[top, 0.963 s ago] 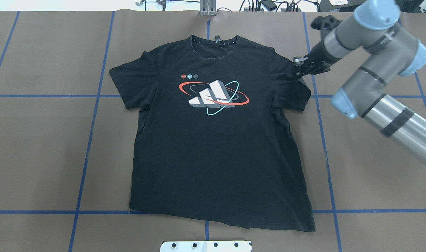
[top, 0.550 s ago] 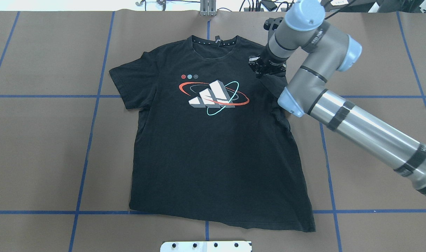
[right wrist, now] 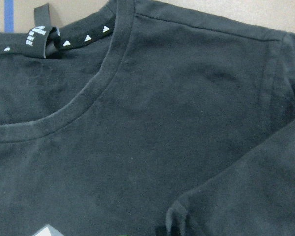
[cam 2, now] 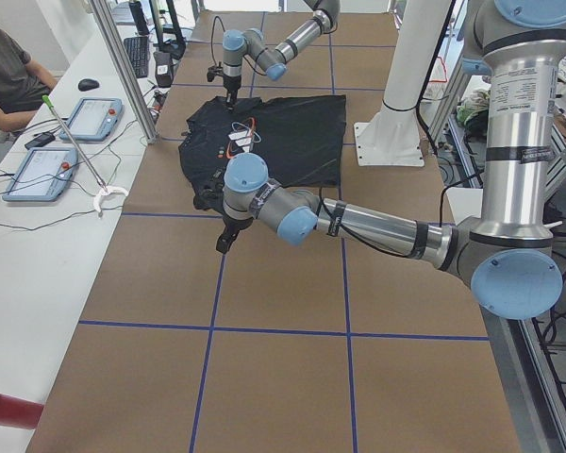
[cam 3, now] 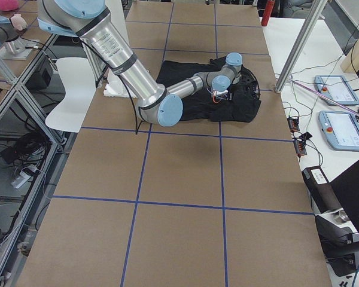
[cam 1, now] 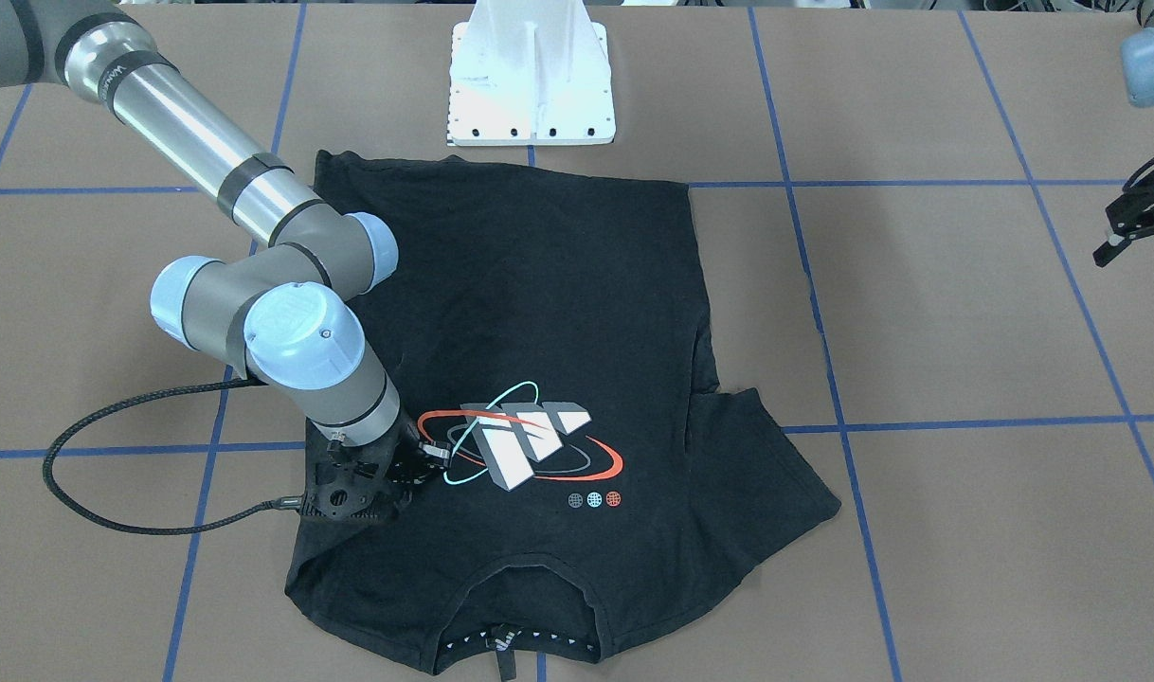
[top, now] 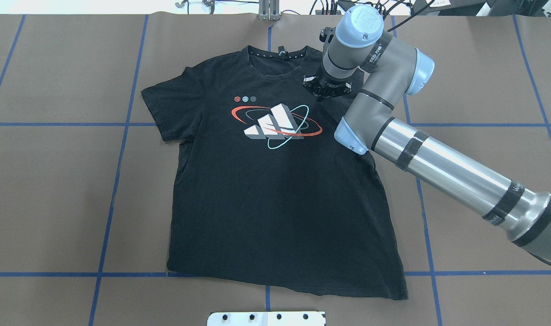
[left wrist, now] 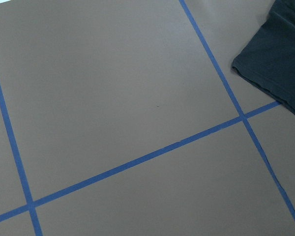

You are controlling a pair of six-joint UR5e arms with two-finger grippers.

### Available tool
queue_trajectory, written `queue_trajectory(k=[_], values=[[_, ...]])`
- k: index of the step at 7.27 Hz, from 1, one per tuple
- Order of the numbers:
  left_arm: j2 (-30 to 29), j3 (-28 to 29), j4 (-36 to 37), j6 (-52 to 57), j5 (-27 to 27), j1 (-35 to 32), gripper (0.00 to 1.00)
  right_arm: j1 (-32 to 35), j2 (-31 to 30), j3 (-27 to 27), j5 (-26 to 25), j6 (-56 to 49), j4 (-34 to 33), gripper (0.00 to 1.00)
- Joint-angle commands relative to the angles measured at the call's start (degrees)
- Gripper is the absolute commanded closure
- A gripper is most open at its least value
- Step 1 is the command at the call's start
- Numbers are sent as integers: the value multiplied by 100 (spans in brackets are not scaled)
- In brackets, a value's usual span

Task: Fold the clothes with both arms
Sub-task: 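Grasp the sleeve with the right gripper while the left arm approaches the shirt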

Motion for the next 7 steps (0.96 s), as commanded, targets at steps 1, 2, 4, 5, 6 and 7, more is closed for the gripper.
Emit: queue_trajectory(k=[1, 2, 4, 5, 6, 7], values=[[-235, 60, -15, -445, -13, 197, 1, -98, 71, -64, -110, 65, 15, 59], [-689, 95, -41, -1067, -4, 581, 1, -106, 106, -90, -171, 74, 15, 1], [-1498, 576, -59, -1565, 13, 1126, 1, -141, 124, -12, -171, 109, 32, 0], [-2050, 1005, -128, -1783, 57, 1391, 1, -159, 37, 328, -119, 126, -37, 0], [-2735, 1775, -390, -2003, 179, 1524, 1, -255, -138, 575, -119, 440, -29, 0], [-2994, 2436, -854, -2327, 476, 1847, 2, -273, -487, 1091, -101, 626, -29, 0]])
